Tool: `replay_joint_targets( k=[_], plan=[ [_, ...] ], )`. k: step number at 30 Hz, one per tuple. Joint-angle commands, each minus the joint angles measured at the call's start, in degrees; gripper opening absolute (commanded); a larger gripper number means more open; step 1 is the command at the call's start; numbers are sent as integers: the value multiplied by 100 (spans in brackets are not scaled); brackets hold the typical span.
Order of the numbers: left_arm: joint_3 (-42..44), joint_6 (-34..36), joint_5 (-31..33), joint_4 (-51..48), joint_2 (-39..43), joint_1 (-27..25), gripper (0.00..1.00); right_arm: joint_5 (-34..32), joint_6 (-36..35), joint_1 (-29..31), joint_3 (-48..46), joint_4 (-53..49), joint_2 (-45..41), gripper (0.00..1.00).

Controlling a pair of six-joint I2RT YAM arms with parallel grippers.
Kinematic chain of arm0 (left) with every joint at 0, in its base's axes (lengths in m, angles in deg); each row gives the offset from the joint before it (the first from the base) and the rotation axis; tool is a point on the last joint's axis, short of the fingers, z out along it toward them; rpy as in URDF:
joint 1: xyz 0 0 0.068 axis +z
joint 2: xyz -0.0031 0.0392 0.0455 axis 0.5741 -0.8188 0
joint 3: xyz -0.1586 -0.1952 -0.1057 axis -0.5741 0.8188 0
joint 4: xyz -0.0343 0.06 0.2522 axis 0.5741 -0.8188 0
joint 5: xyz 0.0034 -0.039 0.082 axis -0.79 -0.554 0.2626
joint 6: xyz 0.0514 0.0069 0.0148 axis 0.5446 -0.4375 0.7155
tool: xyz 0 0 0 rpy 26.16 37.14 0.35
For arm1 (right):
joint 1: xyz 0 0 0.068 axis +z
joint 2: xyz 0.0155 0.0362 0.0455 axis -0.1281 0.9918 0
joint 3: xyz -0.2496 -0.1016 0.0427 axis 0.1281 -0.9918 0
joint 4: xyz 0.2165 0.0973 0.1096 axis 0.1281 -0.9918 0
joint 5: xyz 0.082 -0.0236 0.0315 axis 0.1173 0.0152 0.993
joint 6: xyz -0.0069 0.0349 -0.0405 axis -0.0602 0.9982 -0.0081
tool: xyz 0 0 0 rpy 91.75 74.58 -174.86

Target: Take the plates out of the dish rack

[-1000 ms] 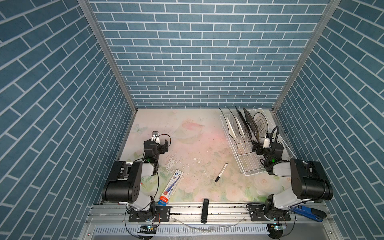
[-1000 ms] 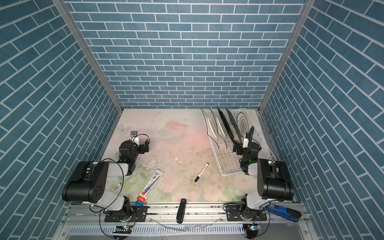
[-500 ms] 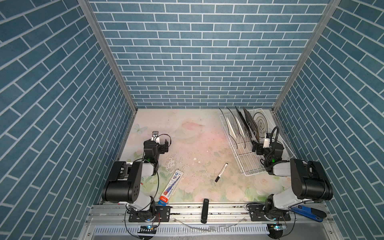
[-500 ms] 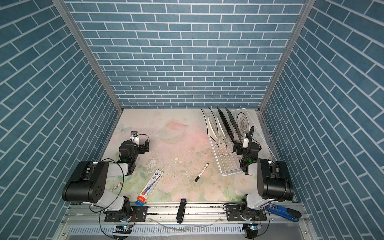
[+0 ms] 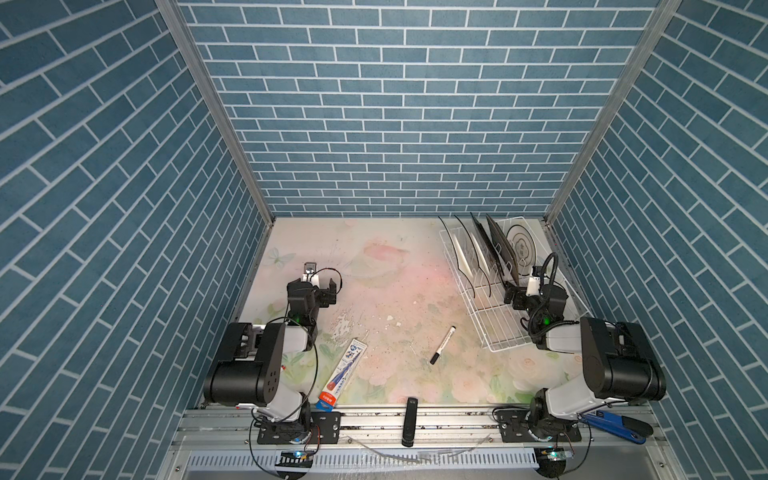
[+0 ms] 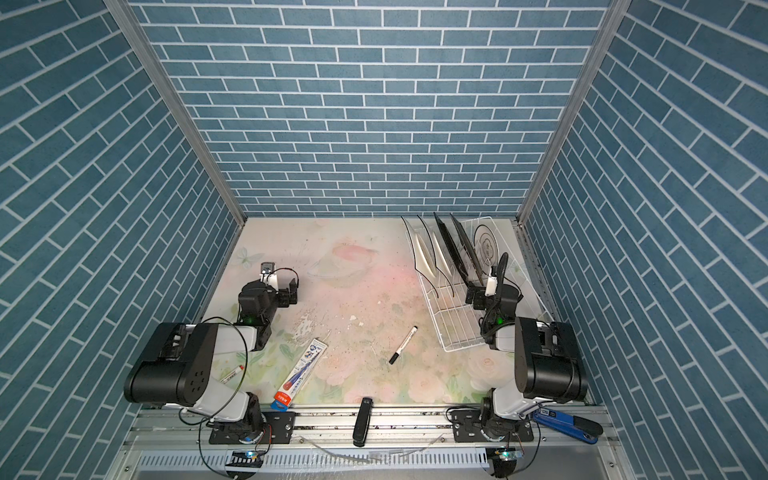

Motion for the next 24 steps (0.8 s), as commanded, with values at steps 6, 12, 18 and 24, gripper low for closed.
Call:
replay_joint_targets(
  k=[6, 12, 18, 24],
  plan=[
    [98, 117, 639, -683, 1234, -273, 100, 210, -93, -28, 64, 69, -15, 99],
    [306, 135, 1156, -519, 1778, -494, 100, 14, -34, -23, -429, 368, -748, 99],
    [-117, -85, 1097, -1011, 1991, -562, 100, 128, -114, -19, -729, 105, -1836, 99],
    [-1046, -461, 2060, -2660, 1810, -774, 100, 116, -130, -26, -967, -607, -3257, 99]
  ],
)
